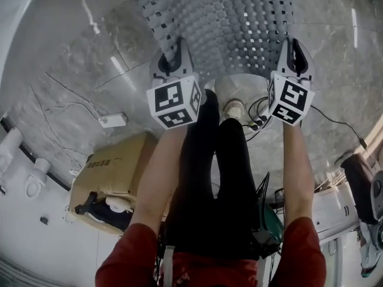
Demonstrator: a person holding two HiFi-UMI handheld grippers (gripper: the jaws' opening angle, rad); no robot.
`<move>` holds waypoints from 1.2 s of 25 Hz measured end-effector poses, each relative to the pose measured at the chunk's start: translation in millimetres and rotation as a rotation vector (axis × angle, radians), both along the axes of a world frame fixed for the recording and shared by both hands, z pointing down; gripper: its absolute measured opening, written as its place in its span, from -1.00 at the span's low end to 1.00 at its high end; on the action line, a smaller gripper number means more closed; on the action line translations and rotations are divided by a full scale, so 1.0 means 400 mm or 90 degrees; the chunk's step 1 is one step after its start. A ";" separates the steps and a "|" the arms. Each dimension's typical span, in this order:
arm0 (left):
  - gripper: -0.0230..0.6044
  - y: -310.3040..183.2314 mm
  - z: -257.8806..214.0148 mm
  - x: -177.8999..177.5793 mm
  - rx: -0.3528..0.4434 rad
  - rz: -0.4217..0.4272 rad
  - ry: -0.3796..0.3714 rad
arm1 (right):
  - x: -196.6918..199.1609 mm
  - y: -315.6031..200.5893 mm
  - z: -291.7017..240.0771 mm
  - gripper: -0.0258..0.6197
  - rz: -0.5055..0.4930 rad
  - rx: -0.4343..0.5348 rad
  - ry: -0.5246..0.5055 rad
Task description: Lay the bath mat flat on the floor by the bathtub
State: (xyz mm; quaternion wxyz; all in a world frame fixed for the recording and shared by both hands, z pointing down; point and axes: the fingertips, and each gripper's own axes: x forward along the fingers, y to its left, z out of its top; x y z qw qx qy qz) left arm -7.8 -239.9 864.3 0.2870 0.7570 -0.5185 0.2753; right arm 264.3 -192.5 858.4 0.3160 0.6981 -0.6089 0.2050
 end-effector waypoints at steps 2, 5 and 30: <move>-0.73 -0.013 0.070 -0.005 -0.007 -0.005 0.001 | -0.004 -0.018 0.057 -0.70 -0.012 -0.005 0.007; -0.73 -0.038 0.160 -0.016 -0.004 0.003 -0.011 | -0.008 -0.043 0.133 -0.70 -0.021 -0.011 0.024; -0.66 -0.101 0.682 -0.161 -0.042 0.047 -0.161 | -0.102 -0.062 0.642 -0.70 -0.060 -0.117 0.018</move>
